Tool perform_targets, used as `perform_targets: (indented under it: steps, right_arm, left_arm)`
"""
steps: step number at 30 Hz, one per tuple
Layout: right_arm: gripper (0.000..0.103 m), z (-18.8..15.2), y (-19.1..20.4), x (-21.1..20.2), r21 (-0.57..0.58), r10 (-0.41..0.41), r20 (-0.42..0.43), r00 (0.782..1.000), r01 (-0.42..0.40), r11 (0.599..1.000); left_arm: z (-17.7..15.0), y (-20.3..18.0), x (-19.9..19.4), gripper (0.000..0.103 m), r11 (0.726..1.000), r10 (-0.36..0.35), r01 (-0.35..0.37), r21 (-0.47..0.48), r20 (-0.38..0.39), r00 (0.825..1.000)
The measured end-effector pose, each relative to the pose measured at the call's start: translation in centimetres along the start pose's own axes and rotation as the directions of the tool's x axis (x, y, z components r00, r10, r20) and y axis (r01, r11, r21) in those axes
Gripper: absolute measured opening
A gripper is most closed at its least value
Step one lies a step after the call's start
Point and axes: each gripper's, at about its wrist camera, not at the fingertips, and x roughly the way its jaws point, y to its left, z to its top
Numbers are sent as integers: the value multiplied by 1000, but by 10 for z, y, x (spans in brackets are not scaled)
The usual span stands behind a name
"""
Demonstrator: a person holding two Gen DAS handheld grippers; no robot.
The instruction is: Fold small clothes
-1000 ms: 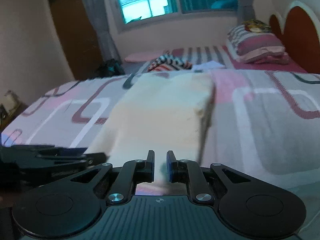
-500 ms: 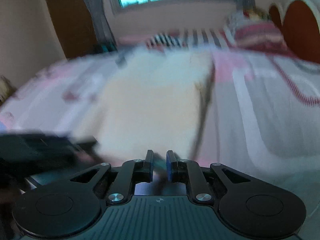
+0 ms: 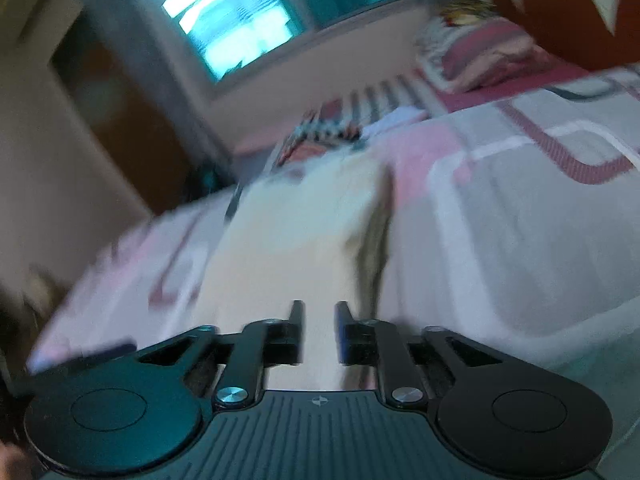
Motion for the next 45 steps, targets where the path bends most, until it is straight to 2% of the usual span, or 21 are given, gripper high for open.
perform_targets:
  steps: [1,4,6,10,13,14,17,20,21,22,25,26,28,29,32,34,38,40,45]
  right_arm:
    - [72,8,-9,3,42,8,5,1000,-9,999]
    - [72,28,-31,16,119,44,15,999,-45,992]
    - [71,37,-43,27,181,85,7,996,-85,980]
    - [71,46,-64,54,306,150,-12,989,-139,942]
    - [69,46,-72,74,359,185,-72,980,-148,921]
    - [66,45,-74,79,356,174,-90,981,-132,925]
    - [64,47,-72,83,347,181,-90,979,-140,927]
    - [61,48,-73,89,359,223,-110,969,-171,918]
    - [55,49,-72,90,347,220,-116,968,-168,923]
    - [46,50,-70,92,323,208,-128,970,-157,933]
    - [40,51,-64,95,280,176,-144,974,-130,951]
    - [40,49,-61,95,273,166,-147,975,-122,954]
    - [40,49,-55,96,263,147,-149,978,-104,959]
    - [40,48,-54,96,259,141,-150,979,-99,961]
    - [40,48,-55,97,253,147,-154,977,-104,962]
    - [34,48,-57,96,262,152,-156,976,-107,959]
    - [28,51,-34,91,143,74,-128,989,-56,988]
    - [28,50,-18,88,73,30,-105,994,-23,997]
    - [27,52,10,76,26,25,-72,997,-23,999]
  left_arm:
    - [7,3,4,85,999,-29,29,-16,0,1000]
    - [27,15,23,82,984,-137,136,-113,0,991]
    - [37,26,41,79,966,-182,174,-194,-24,983]
    - [43,41,70,77,950,-185,158,-269,-76,980]
    - [38,53,87,73,924,-225,173,-341,-118,967]
    - [35,56,92,71,912,-249,188,-365,-127,960]
    - [27,65,104,71,841,-348,258,-475,-110,931]
    - [29,68,113,71,822,-363,265,-504,-106,926]
    - [31,66,116,71,828,-362,263,-495,-113,925]
    - [34,62,119,70,841,-356,259,-476,-126,926]
    - [44,46,124,65,890,-311,223,-398,-171,935]
    - [47,39,125,59,905,-297,215,-366,-182,937]
    - [52,25,126,53,935,-260,193,-298,-206,943]
    - [54,20,126,48,939,-258,194,-284,-210,943]
    - [57,16,125,42,940,-258,196,-278,-206,944]
    - [58,14,121,39,948,-246,193,-252,-202,948]
    - [60,2,105,34,976,-190,165,-141,-188,964]
    - [64,-2,96,33,981,-179,164,-100,-173,969]
    - [74,1,70,32,983,-185,182,-36,-128,974]
